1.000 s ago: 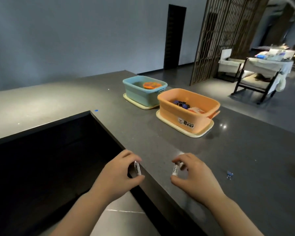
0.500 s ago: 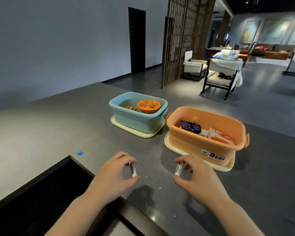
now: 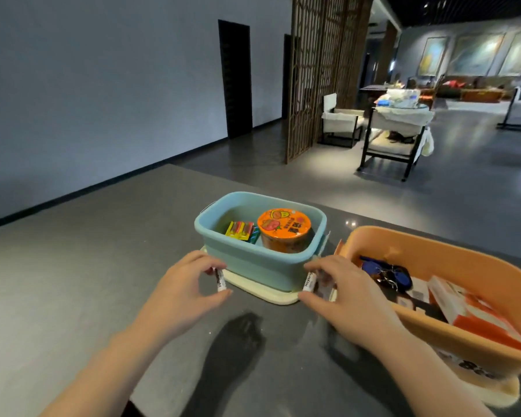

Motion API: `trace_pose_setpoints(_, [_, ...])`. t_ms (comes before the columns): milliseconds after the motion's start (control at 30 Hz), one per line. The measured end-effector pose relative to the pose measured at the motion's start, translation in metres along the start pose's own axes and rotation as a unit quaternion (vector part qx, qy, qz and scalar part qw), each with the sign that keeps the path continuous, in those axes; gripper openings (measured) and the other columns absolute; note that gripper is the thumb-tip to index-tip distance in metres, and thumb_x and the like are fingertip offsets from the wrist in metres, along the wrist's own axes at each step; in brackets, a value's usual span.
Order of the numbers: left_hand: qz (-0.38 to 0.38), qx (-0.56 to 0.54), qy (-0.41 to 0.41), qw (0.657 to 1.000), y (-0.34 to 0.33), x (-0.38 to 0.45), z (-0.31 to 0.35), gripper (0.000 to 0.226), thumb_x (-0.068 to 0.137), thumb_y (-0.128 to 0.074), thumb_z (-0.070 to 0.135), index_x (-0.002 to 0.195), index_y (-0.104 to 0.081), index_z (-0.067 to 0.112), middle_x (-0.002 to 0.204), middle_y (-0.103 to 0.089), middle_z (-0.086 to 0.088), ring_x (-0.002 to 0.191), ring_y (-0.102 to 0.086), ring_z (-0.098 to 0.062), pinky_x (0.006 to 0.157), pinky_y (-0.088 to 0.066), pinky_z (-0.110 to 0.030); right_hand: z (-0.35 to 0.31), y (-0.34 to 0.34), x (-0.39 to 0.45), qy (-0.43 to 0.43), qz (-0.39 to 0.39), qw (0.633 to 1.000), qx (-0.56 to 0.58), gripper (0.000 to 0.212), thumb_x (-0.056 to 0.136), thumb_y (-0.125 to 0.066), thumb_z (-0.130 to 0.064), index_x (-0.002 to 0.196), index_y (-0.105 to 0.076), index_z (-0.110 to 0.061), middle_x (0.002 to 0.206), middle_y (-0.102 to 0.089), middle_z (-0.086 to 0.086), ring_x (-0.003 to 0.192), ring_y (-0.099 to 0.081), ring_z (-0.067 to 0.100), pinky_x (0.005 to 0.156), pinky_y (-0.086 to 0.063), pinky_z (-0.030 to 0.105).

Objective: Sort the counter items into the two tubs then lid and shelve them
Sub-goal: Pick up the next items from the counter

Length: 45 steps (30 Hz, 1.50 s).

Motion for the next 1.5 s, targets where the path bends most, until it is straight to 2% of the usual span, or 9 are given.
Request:
trace_pose_setpoints(233, [-0.001,0.006,-0.025,1.0,0.021,0.117,-0.044,0.036,0.068,-0.08,0.035,0.101,-0.066,0.031,0.096,-0.057,0.017,0.089,-0.056,0.004,0.081,-0.041,-0.011,-0.015,-0.015,0.094,0.0,0.023,1.0,-0.02,0.04,0.08,-0.066,-0.044,0.118,-0.056,-0.036,0.115,-0.053,-0.019,0.101,-0.053,0.002,0.085,-0.045,0.027])
trace_pose_setpoints(400, [-0.128,0.067,-0.067,0.987,-0.009,0.205,-0.075,0.042,0.069,-0.078,0.037,0.107,-0.065,0.023,0.101,-0.059,0.006,0.096,-0.058,-0.011,0.086,-0.047,-0.032,-0.021,-0.038,0.158,-0.027,0.034,0.998,-0.052,0.041,0.081,-0.067,-0.039,0.12,-0.057,-0.031,0.121,-0.055,-0.015,0.114,-0.048,0.005,0.09,-0.034,0.016])
trace_pose_setpoints(633, [-0.276,0.217,-0.149,0.925,-0.067,0.286,-0.118,0.038,0.07,-0.071,0.042,0.104,-0.063,0.027,0.103,-0.061,0.004,0.095,-0.06,-0.022,0.068,-0.039,-0.028,-0.018,-0.082,0.235,-0.054,-0.001,0.99,-0.132,0.049,0.079,-0.064,-0.049,0.123,-0.057,-0.03,0.123,-0.058,-0.009,0.118,-0.047,0.013,0.1,-0.036,0.028])
trace_pose_setpoints(867, [-0.284,0.345,-0.275,0.851,-0.101,0.299,-0.14,0.019,0.083,-0.052,0.026,0.099,-0.058,0.017,0.104,-0.065,-0.006,0.098,-0.06,-0.029,0.089,-0.032,-0.036,-0.005,-0.109,0.272,-0.062,-0.027,0.982,-0.177,0.048,0.079,-0.061,-0.051,0.122,-0.057,-0.032,0.121,-0.059,-0.009,0.117,-0.047,0.013,0.099,-0.034,0.029])
trace_pose_setpoints(1000, [-0.298,0.368,-0.292,0.831,-0.103,0.298,-0.143,0.045,0.08,-0.055,0.052,0.106,-0.052,0.015,0.103,-0.066,-0.006,0.096,-0.061,-0.029,0.091,-0.03,-0.039,-0.001,-0.114,0.282,-0.072,-0.049,0.978,-0.192,0.046,0.08,-0.058,-0.051,0.122,-0.057,-0.03,0.118,-0.061,-0.008,0.113,-0.051,0.014,0.097,-0.038,0.03])
trace_pose_setpoints(1067, [-0.299,0.368,-0.294,0.83,-0.105,0.296,-0.143,0.059,0.075,-0.057,0.061,0.11,-0.049,0.014,0.103,-0.066,-0.006,0.095,-0.062,-0.028,0.09,-0.031,-0.039,0.0,-0.117,0.287,-0.086,-0.073,0.972,-0.206,0.045,0.08,-0.06,-0.048,0.12,-0.058,-0.029,0.115,-0.062,-0.005,0.11,-0.053,0.016,0.093,-0.039,0.03])
trace_pose_setpoints(1200, [-0.295,0.349,-0.288,0.842,-0.105,0.295,-0.143,0.044,0.076,-0.059,0.047,0.11,-0.051,0.02,0.106,-0.067,-0.003,0.099,-0.061,-0.026,0.091,-0.029,-0.038,-0.003,-0.132,0.297,-0.07,-0.144,0.951,-0.264,0.034,0.077,-0.062,-0.043,0.105,-0.061,-0.025,0.102,-0.065,0.001,0.1,-0.057,0.026,0.085,-0.044,0.036])
trace_pose_setpoints(1300, [-0.306,0.334,-0.288,0.844,-0.099,0.295,-0.142,0.042,0.074,-0.062,0.047,0.107,-0.056,0.023,0.107,-0.066,-0.001,0.102,-0.06,-0.023,0.093,-0.029,-0.034,0.002,-0.144,0.303,-0.077,-0.184,0.932,-0.302,0.037,0.076,-0.064,-0.044,0.106,-0.06,-0.024,0.102,-0.066,0.002,0.101,-0.059,0.025,0.089,-0.037,0.036])
trace_pose_setpoints(1500, [-0.213,0.197,-0.256,0.922,-0.063,0.299,-0.164,0.043,0.08,-0.059,0.047,0.119,-0.052,0.032,0.122,-0.054,0.012,0.122,-0.045,-0.009,0.113,-0.006,-0.034,0.007,-0.159,0.314,-0.118,-0.161,0.954,-0.223,0.047,0.074,-0.069,-0.048,0.113,-0.056,-0.025,0.106,-0.066,0.003,0.1,-0.06,0.027,0.082,-0.04,0.035])
Point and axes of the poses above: each hand's wrist, its own x-axis towards the middle knuckle, its own y-axis out of the back of the hand, z = x × y, the point moved 1 cm from there along x, towards the middle knuckle
